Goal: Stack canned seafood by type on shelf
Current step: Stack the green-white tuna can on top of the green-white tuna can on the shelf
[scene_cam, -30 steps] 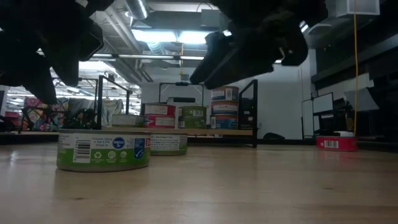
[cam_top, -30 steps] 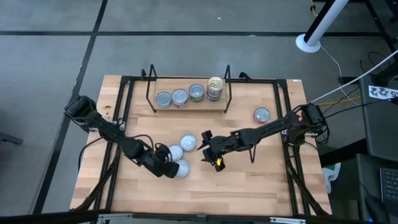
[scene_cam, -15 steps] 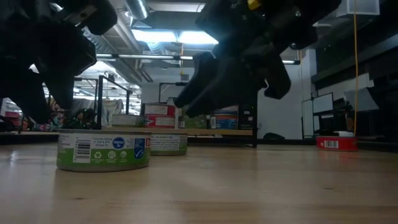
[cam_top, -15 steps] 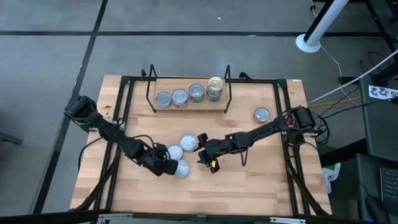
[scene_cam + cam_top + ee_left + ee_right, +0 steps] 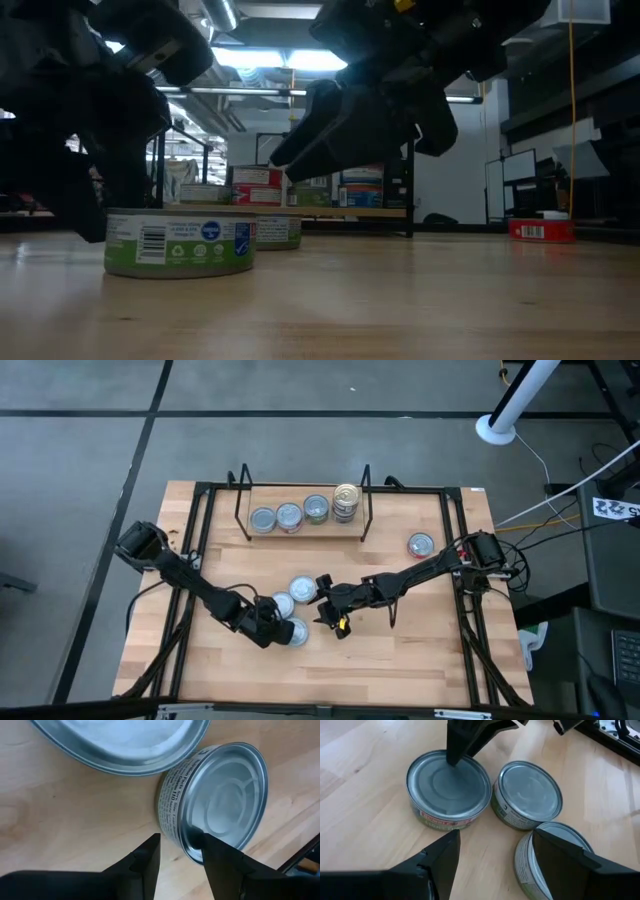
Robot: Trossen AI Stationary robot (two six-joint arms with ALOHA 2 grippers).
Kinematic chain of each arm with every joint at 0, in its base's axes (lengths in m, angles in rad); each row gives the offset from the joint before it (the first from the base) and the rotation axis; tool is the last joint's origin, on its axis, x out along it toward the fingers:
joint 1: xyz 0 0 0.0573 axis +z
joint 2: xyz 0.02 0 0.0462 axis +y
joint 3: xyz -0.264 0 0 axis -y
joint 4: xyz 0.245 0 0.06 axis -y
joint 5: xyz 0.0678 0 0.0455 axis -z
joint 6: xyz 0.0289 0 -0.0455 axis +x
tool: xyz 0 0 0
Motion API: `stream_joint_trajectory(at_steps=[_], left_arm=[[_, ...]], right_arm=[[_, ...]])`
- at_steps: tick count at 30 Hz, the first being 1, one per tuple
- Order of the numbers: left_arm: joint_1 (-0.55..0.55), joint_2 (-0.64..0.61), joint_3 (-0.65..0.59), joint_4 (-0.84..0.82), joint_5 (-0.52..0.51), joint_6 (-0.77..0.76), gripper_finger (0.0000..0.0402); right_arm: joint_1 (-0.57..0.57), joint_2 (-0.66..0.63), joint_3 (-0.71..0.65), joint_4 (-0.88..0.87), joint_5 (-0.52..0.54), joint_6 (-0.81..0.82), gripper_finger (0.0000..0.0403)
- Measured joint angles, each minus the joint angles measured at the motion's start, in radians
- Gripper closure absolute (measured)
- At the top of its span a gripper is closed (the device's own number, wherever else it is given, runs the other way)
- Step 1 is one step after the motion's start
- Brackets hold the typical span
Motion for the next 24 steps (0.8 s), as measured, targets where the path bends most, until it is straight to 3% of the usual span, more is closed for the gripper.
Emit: stream_joint_trajectory(at_steps=[15, 24], left_arm=[[0.000, 0.007, 0.000, 0.008, -0.003, 0.049, 0.0394], [0.000, 0.008, -0.002, 0.013, -0.013, 0.046, 0.0400]], right_arm=[[0.000, 0.000, 0.000, -0.025, -0.008, -0.002, 0.0153], [0.000, 0.000, 0.000, -0.036, -0.008, -0.008, 0.0153]])
